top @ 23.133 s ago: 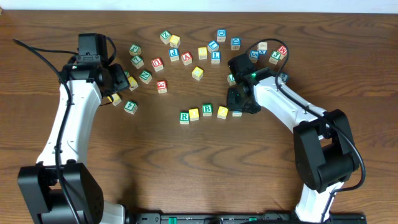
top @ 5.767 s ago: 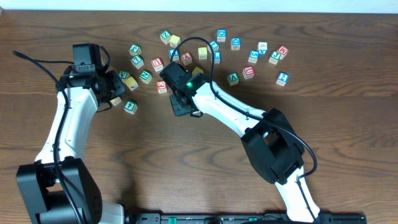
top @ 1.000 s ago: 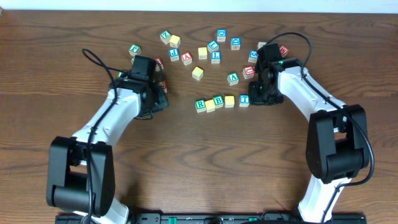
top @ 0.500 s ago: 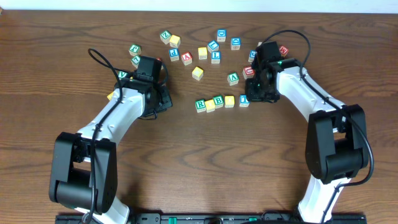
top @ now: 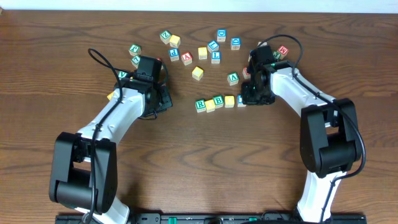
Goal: Spell out ROBOT
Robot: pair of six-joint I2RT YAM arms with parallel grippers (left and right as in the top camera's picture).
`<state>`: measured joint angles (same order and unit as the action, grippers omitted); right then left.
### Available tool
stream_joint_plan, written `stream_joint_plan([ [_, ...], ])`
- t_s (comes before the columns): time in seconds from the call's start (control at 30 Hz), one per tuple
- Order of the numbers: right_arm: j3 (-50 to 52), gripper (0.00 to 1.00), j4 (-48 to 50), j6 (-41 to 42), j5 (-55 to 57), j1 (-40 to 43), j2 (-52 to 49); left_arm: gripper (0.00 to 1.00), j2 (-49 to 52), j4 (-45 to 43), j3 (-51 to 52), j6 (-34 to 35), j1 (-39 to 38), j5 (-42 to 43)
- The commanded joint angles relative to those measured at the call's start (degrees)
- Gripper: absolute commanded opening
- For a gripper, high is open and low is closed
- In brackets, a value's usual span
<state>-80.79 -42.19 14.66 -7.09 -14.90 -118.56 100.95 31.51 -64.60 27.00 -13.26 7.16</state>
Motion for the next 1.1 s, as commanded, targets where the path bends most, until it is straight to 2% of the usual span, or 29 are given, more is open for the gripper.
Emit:
stream_joint_plan([
  [0.0,0.0,0.07,0.7,1.2,-1.7,-1.6,-0.5,0.08,0.6,0.1,0.5,-0.6,-1.3,-0.3],
  [0.33,0.0,0.08,1.3,0.6,-1.6,-3.2,-0.5,0.08,2.2,-0.8,0.5,-1.1,-3.1,-0.3],
  [0.63,0.0,0.08,0.8,-2.7,-1.6,-5.1,-0.5,0.08,2.2,-1.4,0.5,-4.5,-3.1,-0.4],
  [1.07,0.0,0.08,-2.0,-2.7,0.7,-6.9,-0.5,0.08,2.2,-3.4,0.5,-9.4,-3.1,-3.8],
])
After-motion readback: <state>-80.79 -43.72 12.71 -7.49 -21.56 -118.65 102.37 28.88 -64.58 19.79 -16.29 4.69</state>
